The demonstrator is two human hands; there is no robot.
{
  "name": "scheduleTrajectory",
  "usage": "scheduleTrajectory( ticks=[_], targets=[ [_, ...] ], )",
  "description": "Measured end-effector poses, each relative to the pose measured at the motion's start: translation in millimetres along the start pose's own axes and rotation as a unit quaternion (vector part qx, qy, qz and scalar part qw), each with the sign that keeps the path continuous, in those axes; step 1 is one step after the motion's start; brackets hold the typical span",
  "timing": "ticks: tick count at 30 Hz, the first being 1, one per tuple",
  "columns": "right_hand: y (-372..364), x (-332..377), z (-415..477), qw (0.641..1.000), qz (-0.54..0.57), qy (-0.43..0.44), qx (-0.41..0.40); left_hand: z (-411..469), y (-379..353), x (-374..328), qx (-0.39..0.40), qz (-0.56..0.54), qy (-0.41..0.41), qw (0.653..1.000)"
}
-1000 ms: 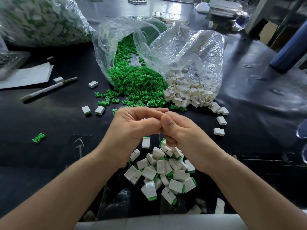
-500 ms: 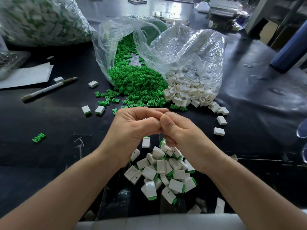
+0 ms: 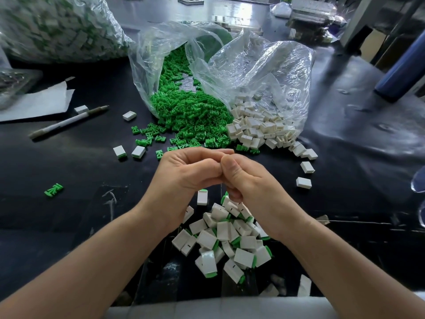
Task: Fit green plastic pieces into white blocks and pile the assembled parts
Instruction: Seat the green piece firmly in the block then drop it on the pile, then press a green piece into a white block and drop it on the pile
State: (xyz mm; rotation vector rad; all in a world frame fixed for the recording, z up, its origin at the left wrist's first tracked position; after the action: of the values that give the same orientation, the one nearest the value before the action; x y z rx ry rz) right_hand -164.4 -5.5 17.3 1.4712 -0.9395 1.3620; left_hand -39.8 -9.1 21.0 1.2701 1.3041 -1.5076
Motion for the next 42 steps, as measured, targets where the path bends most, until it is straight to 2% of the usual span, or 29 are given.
scheduleTrajectory(
  ticks=[7,12,14,17,21,23,28,32,36,40,42],
  targets=[
    [2,2,1,1.0,0.001,-0.015,-0.007,0,4,-5,0.022,0.054,-0.004,0.998],
    [26,1,8,0.99,-0.1,-0.013,-0.094,3,6,-7,-0.027,0.101,0.007,0.995],
    [40,-4,14,0.975,-0.167,-0.005,-0.148,1,6,-8,-0.024,0.136,0.005,0.99],
    [60,-11,21,0.931,-0.29,0.02,-0.222,-2,3,-9,0.013,0.185,0.006,0.983],
    [80,-18,27,0.884,-0.359,0.019,-0.299,-7,-1,-8,0.099,0.229,0.029,0.968],
    [84,-21,29,0.874,-0.378,-0.006,-0.305,-9,-2,-8,0.114,0.234,0.035,0.965],
    [83,-29,36,0.856,-0.427,-0.027,-0.291,-6,1,-8,0.071,0.233,0.027,0.969],
    [83,-35,40,0.848,-0.44,-0.055,-0.289,-6,2,-5,0.074,0.245,0.028,0.966],
    [84,-39,42,0.841,-0.449,-0.044,-0.297,-5,1,-3,0.074,0.237,0.032,0.968],
    [85,-37,41,0.848,-0.44,-0.012,-0.294,-4,1,0,0.059,0.245,0.031,0.967],
    [81,-33,38,0.873,-0.388,0.016,-0.296,-3,2,0,0.029,0.239,0.026,0.97]
  ],
)
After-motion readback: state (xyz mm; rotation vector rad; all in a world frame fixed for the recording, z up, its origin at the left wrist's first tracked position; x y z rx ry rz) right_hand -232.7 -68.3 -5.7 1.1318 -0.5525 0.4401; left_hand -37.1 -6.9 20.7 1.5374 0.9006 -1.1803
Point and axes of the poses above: each hand's wrist, its own z-axis towards the middle knuckle, its own y-axis out of the back of the hand, x = y × z, the point moved 1 cm from there along z, towards the middle knuckle, and after that the axes turned 7 degrees about z, right-handed, at the moved point
